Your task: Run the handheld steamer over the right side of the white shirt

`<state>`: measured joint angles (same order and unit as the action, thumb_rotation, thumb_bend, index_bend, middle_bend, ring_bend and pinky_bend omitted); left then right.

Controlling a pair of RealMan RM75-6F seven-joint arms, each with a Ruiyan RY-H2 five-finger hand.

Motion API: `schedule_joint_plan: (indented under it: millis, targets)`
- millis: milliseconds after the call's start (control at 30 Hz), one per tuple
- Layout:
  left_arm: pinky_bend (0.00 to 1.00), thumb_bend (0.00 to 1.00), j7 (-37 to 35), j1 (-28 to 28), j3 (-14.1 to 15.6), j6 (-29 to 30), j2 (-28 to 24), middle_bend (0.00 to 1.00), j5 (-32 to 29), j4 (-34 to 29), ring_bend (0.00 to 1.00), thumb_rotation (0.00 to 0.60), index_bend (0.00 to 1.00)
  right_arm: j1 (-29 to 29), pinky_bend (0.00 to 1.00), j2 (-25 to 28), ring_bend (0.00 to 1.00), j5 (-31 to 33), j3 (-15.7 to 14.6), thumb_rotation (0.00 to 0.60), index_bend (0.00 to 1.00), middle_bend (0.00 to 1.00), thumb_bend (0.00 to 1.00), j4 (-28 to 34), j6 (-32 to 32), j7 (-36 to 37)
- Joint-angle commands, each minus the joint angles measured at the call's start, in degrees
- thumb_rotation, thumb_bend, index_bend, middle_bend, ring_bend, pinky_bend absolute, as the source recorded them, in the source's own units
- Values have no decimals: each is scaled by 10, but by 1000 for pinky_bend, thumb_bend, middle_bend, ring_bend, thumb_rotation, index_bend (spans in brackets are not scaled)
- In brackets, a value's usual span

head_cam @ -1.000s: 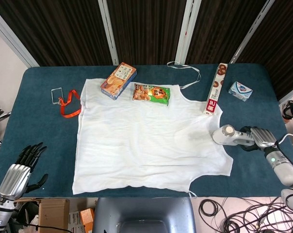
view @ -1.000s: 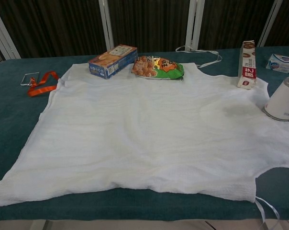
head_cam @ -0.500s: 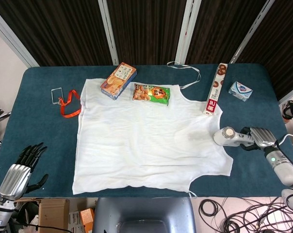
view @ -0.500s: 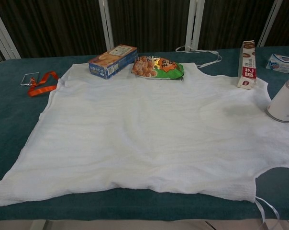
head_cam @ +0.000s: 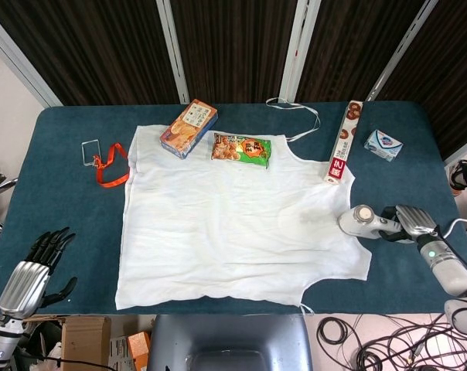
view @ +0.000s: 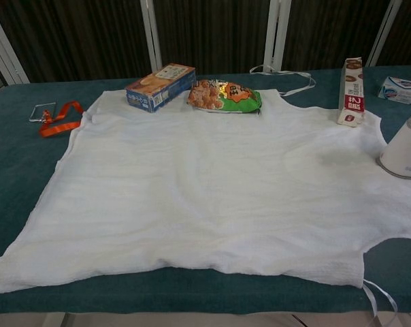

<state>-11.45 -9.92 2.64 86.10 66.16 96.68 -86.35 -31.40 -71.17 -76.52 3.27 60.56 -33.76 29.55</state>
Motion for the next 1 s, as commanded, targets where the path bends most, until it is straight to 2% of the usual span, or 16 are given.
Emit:
schedule_joint_plan:
  millis: [33,267,667,767,867,1000]
  targets:
    - [25,361,0,0,0,1,0,0,0,0,0,600,0,-2,661,2,491,-11,-1,600,554,513,307,1,4,22]
    - [25,360,0,0,0,1,0,0,1,0,0,600,0,-1,717,-3,569,-26,-9,600,616,585,341,0,1,41]
    - [24,361,-3,0,-1,1,-1,0,0,0,0,600,0,4,857,-25,748,-42,-13,600,801,770,424,-11,-15,102]
    - [24,362,-3,0,-1,1,-2,0,0,0,0,600,0,4,918,-27,815,-51,-16,600,886,838,467,-13,-22,114]
    - [24,361,-2,0,-1,0,-2,0,0,-1,0,600,0,7,986,-36,888,-52,-16,600,976,911,558,-22,-33,118]
    - [23,361,-1,0,-1,1,-3,0,0,-1,0,600,0,10,1000,-51,965,-47,-10,600,1000,983,653,-37,-45,128]
